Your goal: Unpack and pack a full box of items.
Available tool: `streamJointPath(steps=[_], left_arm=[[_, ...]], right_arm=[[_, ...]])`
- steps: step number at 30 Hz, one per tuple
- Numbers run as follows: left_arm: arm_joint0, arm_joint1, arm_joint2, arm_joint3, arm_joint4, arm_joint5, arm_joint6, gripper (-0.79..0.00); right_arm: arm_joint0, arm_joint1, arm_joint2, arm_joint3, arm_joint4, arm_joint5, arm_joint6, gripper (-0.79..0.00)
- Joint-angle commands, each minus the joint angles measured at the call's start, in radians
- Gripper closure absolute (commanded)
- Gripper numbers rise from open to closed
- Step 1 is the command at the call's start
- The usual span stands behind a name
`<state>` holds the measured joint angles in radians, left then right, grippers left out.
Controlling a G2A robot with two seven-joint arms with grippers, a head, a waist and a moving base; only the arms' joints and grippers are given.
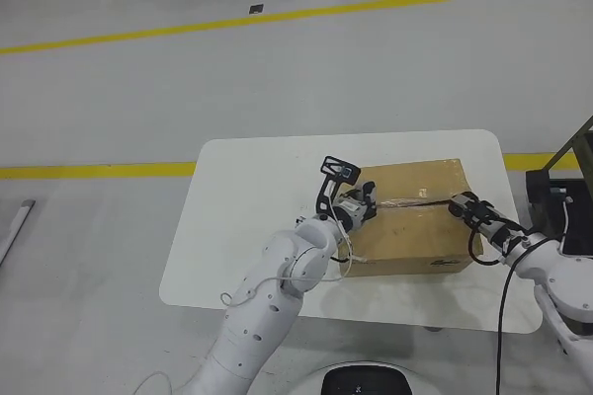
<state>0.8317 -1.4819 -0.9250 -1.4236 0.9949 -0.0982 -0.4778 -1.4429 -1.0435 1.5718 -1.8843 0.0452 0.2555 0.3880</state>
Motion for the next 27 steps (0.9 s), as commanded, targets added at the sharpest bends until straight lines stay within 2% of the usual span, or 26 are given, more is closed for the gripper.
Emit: streamJointPath(steps=[1,21,22,24,25,27], left_arm=[[-0.004,-0.003,0.006,0.011,0.001,0.003,0.0,0.0],[-0.024,-0.023,0.029,0.093,0.013,0.04,-0.021,0.0],[-0.023,-0.023,0.029,0.094,0.013,0.041,-0.022,0.0],[-0.024,-0.024,0.029,0.097,0.015,0.04,-0.023,0.0],[-0.024,-0.025,0.029,0.098,0.014,0.04,-0.025,0.0],[-0.025,-0.026,0.029,0.1,0.014,0.038,-0.025,0.0]], right_arm=[[-0.002,0.0,0.001,-0.001,-0.002,0.0,0.0,0.0],[-0.016,-0.006,-0.003,-0.023,-0.028,0.018,0.009,-0.006],[-0.015,-0.006,-0.003,-0.024,-0.029,0.02,0.01,-0.092],[-0.013,-0.007,-0.002,-0.025,-0.031,0.027,0.012,-0.148],[-0.012,-0.007,0.0,-0.026,-0.029,0.031,0.011,-0.219],[-0.01,-0.007,0.006,-0.029,-0.022,0.039,0.013,-0.228]])
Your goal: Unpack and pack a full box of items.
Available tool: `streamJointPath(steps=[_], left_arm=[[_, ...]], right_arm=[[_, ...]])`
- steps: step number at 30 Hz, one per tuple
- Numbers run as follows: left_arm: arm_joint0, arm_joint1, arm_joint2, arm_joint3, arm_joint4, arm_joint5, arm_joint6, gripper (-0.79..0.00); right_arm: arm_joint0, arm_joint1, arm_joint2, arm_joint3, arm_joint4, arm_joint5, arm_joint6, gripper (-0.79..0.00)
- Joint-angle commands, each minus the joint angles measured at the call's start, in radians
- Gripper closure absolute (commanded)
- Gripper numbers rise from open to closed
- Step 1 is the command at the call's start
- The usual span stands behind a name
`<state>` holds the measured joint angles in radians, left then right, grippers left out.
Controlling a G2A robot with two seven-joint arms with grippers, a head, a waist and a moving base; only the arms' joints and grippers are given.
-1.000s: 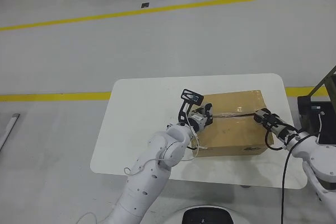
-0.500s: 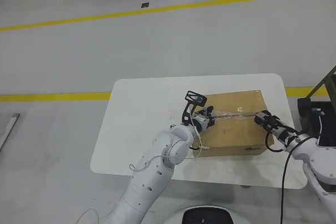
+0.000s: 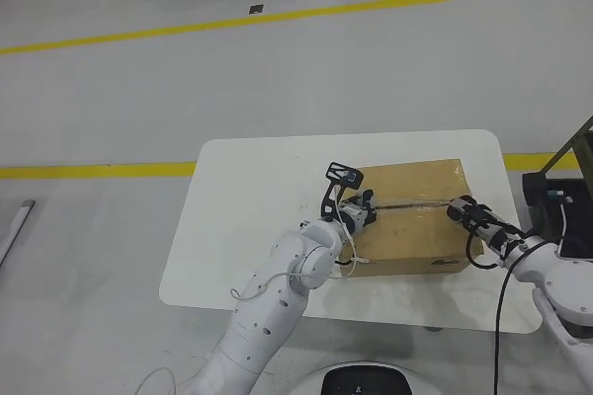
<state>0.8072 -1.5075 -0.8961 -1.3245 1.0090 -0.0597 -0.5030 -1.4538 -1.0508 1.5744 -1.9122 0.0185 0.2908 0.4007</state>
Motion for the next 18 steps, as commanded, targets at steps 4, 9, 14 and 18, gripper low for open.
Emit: streamJointPath(steps=[4,9,14,18], left_arm=[[-0.002,-0.003,0.003,0.005,0.009,-0.003,0.005,0.0],[-0.006,-0.008,0.007,0.013,0.008,-0.006,0.005,0.0],[-0.012,-0.012,0.01,0.02,0.006,-0.012,0.005,0.0],[-0.018,-0.017,0.017,0.028,0.004,-0.019,0.001,0.0]], right_arm=[[-0.002,0.002,0.033,-0.022,0.007,0.024,0.011,-0.108],[-0.013,0.003,0.087,-0.031,0.035,0.042,0.016,-0.16],[-0.025,0.003,0.144,-0.039,0.07,0.05,0.008,-0.151],[-0.034,0.003,0.205,-0.042,0.119,0.057,-0.002,-0.132]])
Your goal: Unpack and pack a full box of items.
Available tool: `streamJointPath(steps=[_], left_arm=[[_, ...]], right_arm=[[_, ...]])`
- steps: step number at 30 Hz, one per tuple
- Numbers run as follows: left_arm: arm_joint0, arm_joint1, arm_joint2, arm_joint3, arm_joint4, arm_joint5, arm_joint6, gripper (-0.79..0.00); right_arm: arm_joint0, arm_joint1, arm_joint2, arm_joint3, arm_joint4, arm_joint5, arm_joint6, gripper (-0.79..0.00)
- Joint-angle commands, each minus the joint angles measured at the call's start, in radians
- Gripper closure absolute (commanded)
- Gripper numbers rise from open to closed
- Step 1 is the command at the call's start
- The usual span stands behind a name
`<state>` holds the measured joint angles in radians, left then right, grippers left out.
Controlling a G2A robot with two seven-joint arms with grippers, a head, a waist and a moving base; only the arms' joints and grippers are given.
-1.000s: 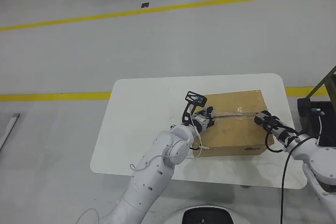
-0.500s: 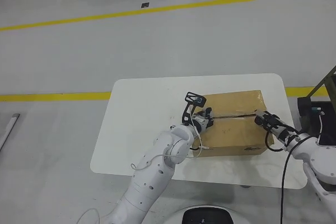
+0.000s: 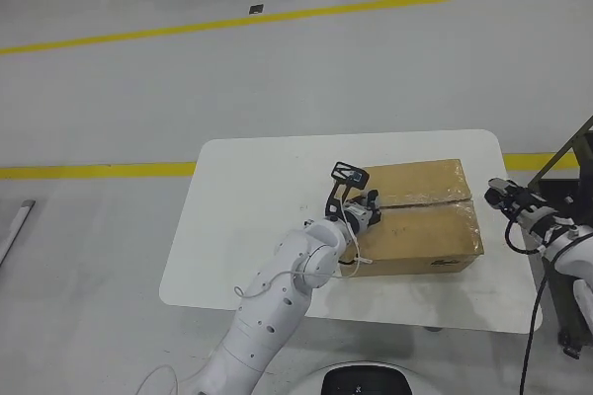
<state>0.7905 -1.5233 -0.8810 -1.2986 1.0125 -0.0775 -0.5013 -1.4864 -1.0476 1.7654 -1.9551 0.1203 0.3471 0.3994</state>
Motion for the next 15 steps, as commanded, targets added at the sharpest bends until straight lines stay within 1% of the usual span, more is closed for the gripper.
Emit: streamJointPath(steps=[1,3,5,6,7,8,10,12,14,15], left_arm=[[-0.003,-0.002,0.003,0.003,-0.001,-0.004,0.0,0.0],[-0.006,-0.004,0.006,0.006,0.0,-0.009,0.001,0.0],[-0.008,-0.005,0.006,0.007,0.002,-0.011,0.003,0.0],[-0.008,-0.006,0.005,0.006,0.004,-0.011,0.004,0.0],[-0.008,-0.006,0.004,0.003,0.007,-0.01,0.005,0.0],[-0.007,-0.006,0.002,-0.001,0.008,-0.009,0.007,0.0],[-0.001,-0.005,-0.005,-0.013,0.011,-0.01,0.011,-0.003],[0.01,-0.002,-0.017,-0.029,0.012,-0.014,0.019,-0.083],[0.027,0.002,-0.034,-0.045,0.013,-0.017,0.033,-0.058],[0.036,0.004,-0.044,-0.055,0.012,-0.019,0.039,-0.126]], right_arm=[[-0.003,-0.001,0.031,0.003,0.034,0.003,-0.003,-0.129],[-0.005,-0.002,0.062,0.009,0.071,0.004,-0.005,-0.129],[-0.007,-0.004,0.09,0.02,0.132,0.001,0.001,-0.148],[-0.006,-0.005,0.101,0.029,0.168,0.0,0.006,-0.117],[-0.005,-0.008,0.108,0.04,0.226,-0.004,0.017,-0.068],[-0.004,-0.011,0.114,0.05,0.277,-0.012,0.027,0.0],[-0.004,-0.014,0.118,0.066,0.342,-0.037,0.041,0.0],[-0.007,-0.018,0.103,0.071,0.386,-0.07,0.066,0.0],[-0.009,-0.021,0.083,0.079,0.421,-0.096,0.078,0.0],[-0.008,-0.023,0.069,0.078,0.435,-0.111,0.088,0.0]])
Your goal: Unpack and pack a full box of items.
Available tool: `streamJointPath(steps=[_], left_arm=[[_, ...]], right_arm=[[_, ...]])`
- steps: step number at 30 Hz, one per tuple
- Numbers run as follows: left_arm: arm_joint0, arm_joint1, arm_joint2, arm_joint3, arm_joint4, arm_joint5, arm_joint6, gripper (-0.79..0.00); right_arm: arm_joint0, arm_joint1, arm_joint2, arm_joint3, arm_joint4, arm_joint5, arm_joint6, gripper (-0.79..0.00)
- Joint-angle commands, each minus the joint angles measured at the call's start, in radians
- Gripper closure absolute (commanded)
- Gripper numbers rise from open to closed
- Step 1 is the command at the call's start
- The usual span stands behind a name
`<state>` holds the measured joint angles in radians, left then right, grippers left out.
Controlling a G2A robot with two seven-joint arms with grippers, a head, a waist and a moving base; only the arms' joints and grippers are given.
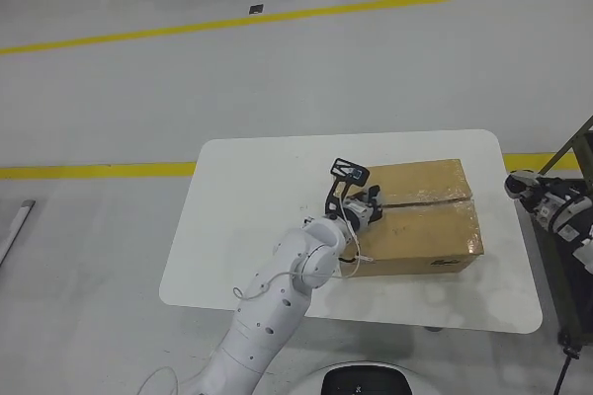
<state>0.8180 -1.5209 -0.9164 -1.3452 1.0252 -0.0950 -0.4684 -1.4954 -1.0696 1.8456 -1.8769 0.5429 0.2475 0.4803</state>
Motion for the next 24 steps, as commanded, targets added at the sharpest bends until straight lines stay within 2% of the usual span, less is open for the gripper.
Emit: streamJointPath(steps=[1,2,3,4,10,13,16,20,24], left_arm=[[0.019,0.005,-0.017,-0.018,0.001,-0.003,0.009,-0.215],[0.029,0.007,-0.027,-0.031,0.004,0.0,0.014,-0.329],[0.039,0.01,-0.037,-0.044,0.009,0.003,0.017,-0.64],[0.051,0.014,-0.049,-0.06,0.021,0.01,0.02,-0.785],[0.153,0.046,-0.146,-0.194,0.169,0.087,0.012,-0.785],[0.219,0.06,-0.203,-0.26,0.247,0.153,0.017,-0.785],[0.273,0.07,-0.245,-0.298,0.269,0.171,0.008,-0.785],[0.312,0.077,-0.28,-0.334,0.285,0.181,-0.013,-0.785],[0.321,0.079,-0.286,-0.347,0.288,0.178,-0.02,-0.785]], right_arm=[[0.0,-0.002,-0.024,0.002,0.011,-0.026,0.01,0.0],[0.0,-0.003,-0.041,-0.001,0.002,-0.036,0.018,0.0],[0.001,-0.004,-0.056,-0.001,0.0,-0.048,0.023,0.0],[0.002,-0.005,-0.072,0.001,-0.004,-0.06,0.026,0.0],[0.025,-0.013,-0.204,0.001,-0.053,-0.09,0.044,0.0],[0.058,-0.019,-0.291,-0.001,-0.081,-0.09,0.043,0.0],[0.105,-0.028,-0.38,0.009,-0.113,-0.094,0.019,0.0],[0.176,-0.039,-0.48,0.031,-0.19,-0.092,-0.023,0.0],[0.225,-0.049,-0.536,0.088,-0.25,-0.065,-0.092,0.0]])
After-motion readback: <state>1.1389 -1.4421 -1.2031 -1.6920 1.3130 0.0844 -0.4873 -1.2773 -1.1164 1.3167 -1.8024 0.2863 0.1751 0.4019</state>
